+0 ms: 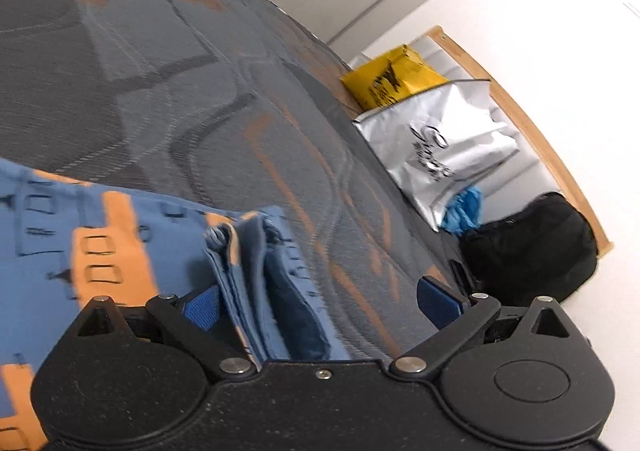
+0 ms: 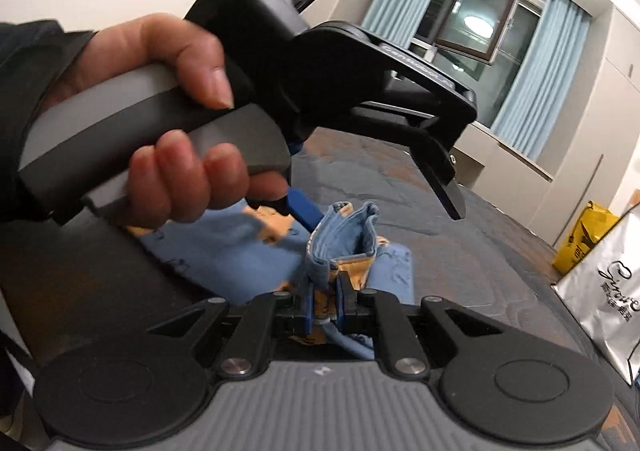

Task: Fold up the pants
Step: 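Grasp the waistband with the left gripper while the right gripper holds it beside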

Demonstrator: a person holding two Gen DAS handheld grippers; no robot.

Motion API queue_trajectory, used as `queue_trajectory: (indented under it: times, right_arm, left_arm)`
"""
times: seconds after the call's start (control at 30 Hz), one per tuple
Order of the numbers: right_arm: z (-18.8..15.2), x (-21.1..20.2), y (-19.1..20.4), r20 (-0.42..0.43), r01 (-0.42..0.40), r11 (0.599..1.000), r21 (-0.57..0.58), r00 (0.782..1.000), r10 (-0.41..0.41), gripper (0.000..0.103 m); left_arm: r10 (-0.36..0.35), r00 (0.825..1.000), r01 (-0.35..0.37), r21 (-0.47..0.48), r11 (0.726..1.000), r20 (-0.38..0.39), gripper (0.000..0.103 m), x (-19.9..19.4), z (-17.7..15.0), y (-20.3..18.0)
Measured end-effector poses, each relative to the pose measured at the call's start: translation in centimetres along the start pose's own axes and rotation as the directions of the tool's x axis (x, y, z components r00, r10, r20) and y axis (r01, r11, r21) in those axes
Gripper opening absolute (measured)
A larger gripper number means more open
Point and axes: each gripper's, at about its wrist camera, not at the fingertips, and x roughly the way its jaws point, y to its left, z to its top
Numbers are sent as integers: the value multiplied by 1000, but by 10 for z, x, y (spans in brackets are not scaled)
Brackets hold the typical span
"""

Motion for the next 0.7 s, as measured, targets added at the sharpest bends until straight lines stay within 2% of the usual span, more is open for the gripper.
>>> queue_trajectory:
  times: [0.1,0.17,0.23,0.3,0.37,0.47,0.6,0.67,0.7]
  right_arm:
    - [1,5,3,0,-4,1000,18,1000,4,14]
    - [0,8,2,0,-9,999,31,1000,9,26]
    - [0,10,3,-1,-23,999,38,1000,23,33]
    - [-1,11,2,-2,-21,999,40,1000,21,33]
    - [-2,11,3,1,-16,999,50,1000,16,34]
    - [-3,7,5,3,-5,997,77,1000,5,35]
    - [-5,7,3,-4,4,996,92,1000,-3,35]
    - [-15,-5,3,5,15,994,108,1000,-16,21]
    - [-16,-6,2,11,14,992,123,1000,-16,19]
  left_arm:
    - [84,996,-84,1,996,1,87,-3,0,5]
    - [109,994,-109,12,994,5,76,-4,1,6]
    - [124,992,-124,9,992,9,69,-4,1,8]
    - [139,990,-139,12,990,18,58,-5,2,8]
    - [154,988,-155,9,988,23,37,-6,2,11]
    - [161,987,-161,-9,987,26,16,-9,2,16]
    - [152,988,-152,-14,988,37,11,-12,2,15]
    - [148,988,-148,-3,989,50,10,-14,1,10]
    - [144,988,-144,-1,990,55,10,-15,1,9]
